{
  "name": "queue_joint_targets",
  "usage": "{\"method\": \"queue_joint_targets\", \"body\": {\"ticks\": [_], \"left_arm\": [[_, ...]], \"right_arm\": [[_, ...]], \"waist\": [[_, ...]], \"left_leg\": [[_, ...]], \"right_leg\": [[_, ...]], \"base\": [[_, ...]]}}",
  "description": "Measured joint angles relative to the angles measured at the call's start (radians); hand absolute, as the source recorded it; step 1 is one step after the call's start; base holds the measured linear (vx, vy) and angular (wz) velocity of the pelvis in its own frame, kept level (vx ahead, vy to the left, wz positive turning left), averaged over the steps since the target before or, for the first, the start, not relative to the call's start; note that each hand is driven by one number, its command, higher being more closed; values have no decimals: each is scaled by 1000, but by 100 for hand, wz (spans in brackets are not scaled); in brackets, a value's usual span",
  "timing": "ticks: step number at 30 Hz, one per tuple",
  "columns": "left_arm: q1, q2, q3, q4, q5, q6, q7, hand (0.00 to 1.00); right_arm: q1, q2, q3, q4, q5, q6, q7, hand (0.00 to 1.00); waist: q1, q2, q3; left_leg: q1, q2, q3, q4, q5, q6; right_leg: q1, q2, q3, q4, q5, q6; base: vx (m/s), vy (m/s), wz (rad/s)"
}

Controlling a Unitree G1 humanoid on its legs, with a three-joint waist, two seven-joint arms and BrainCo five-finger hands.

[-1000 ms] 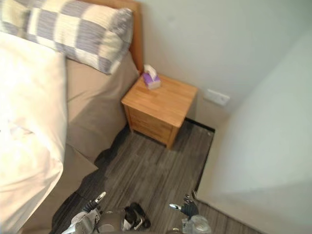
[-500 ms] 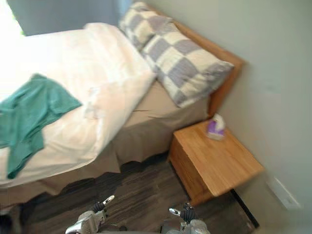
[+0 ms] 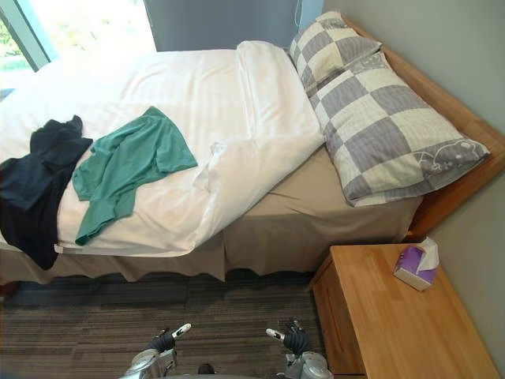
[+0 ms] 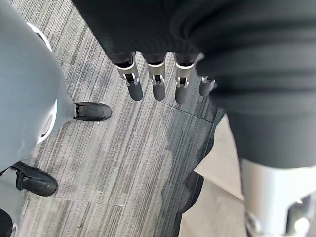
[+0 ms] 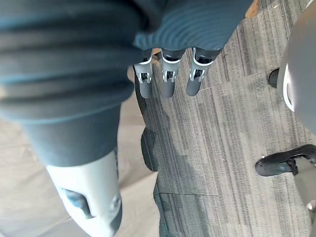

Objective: Tidy the bed and pick cloth on bed and put in laundry

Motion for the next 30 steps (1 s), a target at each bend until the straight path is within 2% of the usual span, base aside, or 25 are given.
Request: {"method": "queue_joint_targets", "body": {"ticks": [3,4,5,6,7,9,12,14,16,17,18,20,21,22,24,25,26,27,28,29,30], "left_arm": [[-26,7,8,0,-35,5,12,0],[-38,10,9,-2,-64,10,30,0],[-45,10,19,-8,-93,12,46,0],[-48,9,24,-11,-112,14,48,0],[-56,8,35,-12,-141,22,46,0],[-55,17,35,-29,-190,20,42,0],[-49,31,36,-40,-205,20,19,0],[-32,42,37,-39,-201,19,2,0],[-16,54,37,-37,-190,22,-2,0],[-9,67,27,-24,-177,27,-2,0],[-7,87,6,6,-149,32,-3,0],[4,112,-19,28,-122,49,-5,0],[10,127,-30,43,-107,60,-4,0],[13,129,-35,43,-104,65,-4,0],[12,123,-42,42,-106,76,-3,0],[5,120,-42,42,-105,83,-3,0],[7,116,-41,44,-105,93,-3,0],[10,115,-41,55,-104,101,-3,0],[10,118,-38,61,-103,105,-2,0],[2,101,-25,72,-105,108,0,0],[4,93,-21,76,-103,107,-2,0]], "right_arm": [[-4,5,7,-7,21,0,36,0],[-2,5,13,-18,41,0,59,0],[3,1,19,-28,59,-2,85,0],[6,-2,25,-39,64,-7,98,0],[10,-11,41,-58,80,-20,123,0],[12,-10,41,-58,90,-36,153,0],[15,-8,34,-55,95,-46,188,0],[5,-4,35,-30,93,-50,203,0],[1,0,35,-14,89,-50,205,0],[-1,-2,33,-12,87,-50,205,0],[-7,-6,33,-11,95,-51,206,0],[-15,-13,34,-11,108,-61,208,0],[-16,-28,35,-10,116,-79,203,0],[-19,-33,35,-5,118,-84,199,0],[-15,-48,33,4,134,-88,184,0],[-13,-50,32,3,135,-88,183,0],[-14,-50,31,2,135,-90,182,0],[-14,-51,31,3,135,-98,180,0],[-13,-47,32,10,135,-99,179,0],[-23,-55,29,27,135,-108,177,0],[-25,-65,29,30,135,-109,176,0]], "waist": [[-2,-31,23],[-1,-39,37],[-1,-36,48],[-3,-27,54],[-9,-11,64],[-11,-19,70],[7,-36,74],[32,-28,72],[43,-26,72],[45,-27,73],[41,-32,76],[25,-43,82],[4,-31,89],[-3,-32,89],[-11,-24,93],[-13,-18,92],[-22,-9,88],[-28,-3,84],[-26,-11,80],[-25,8,80],[-21,27,75]], "left_leg": [[-58,8,-6,92,-45,6],[-89,17,-15,174,-88,10],[-142,37,-25,293,-149,15],[-171,51,-32,364,-184,16],[-223,80,-40,479,-234,26],[-262,90,-38,524,-243,30],[-248,50,-15,431,-208,31],[-217,33,-3,368,-183,25],[-197,29,11,350,-194,16],[-168,18,17,330,-219,24],[-135,3,19,308,-219,25],[-91,-16,4,284,-218,26],[-46,-16,-30,264,-218,32],[-33,-15,-48,257,-217,37],[27,1,-95,210,-210,40],[36,10,-107,202,-205,36],[46,25,-124,193,-201,17],[50,42,-141,191,-199,-11],[61,42,-144,182,-197,-36],[87,65,-146,158,-191,-69],[95,80,-123,142,-176,-88]], "right_leg": [[-33,-15,-3,45,-34,3],[-38,-23,-5,73,-57,4],[-46,-28,-8,112,-81,5],[-48,-24,-14,133,-91,3],[-50,-19,-34,170,-113,1],[-59,-40,-65,213,-127,-3],[-59,-71,-88,214,-124,1],[-47,-73,-87,178,-102,14],[-41,-76,-76,187,-96,22],[-54,-88,-52,248,-95,26],[-104,-119,-23,396,-74,40],[-194,-152,41,608,30,26],[-262,-150,83,747,124,36],[-271,-152,85,761,92,48],[-275,-133,71,642,-8,44],[-274,-123,70,576,-14,45],[-268,-103,72,466,-13,48],[-263,-81,81,305,9,51],[-240,-71,87,161,79,47],[-215,-47,71,120,141,9],[-211,-30,72,111,145,3]], "base": [[9,-57,12],[4,-42,20],[0,-34,19],[15,-7,27],[9,33,49],[27,48,72],[79,41,60],[74,10,1],[9,17,-18],[6,34,-17],[35,41,-1],[94,35,24],[172,16,47],[234,-17,74],[215,-90,67],[239,-152,50],[266,-192,52],[284,-209,49],[397,-269,32],[281,-182,6],[328,-188,-7]]}}
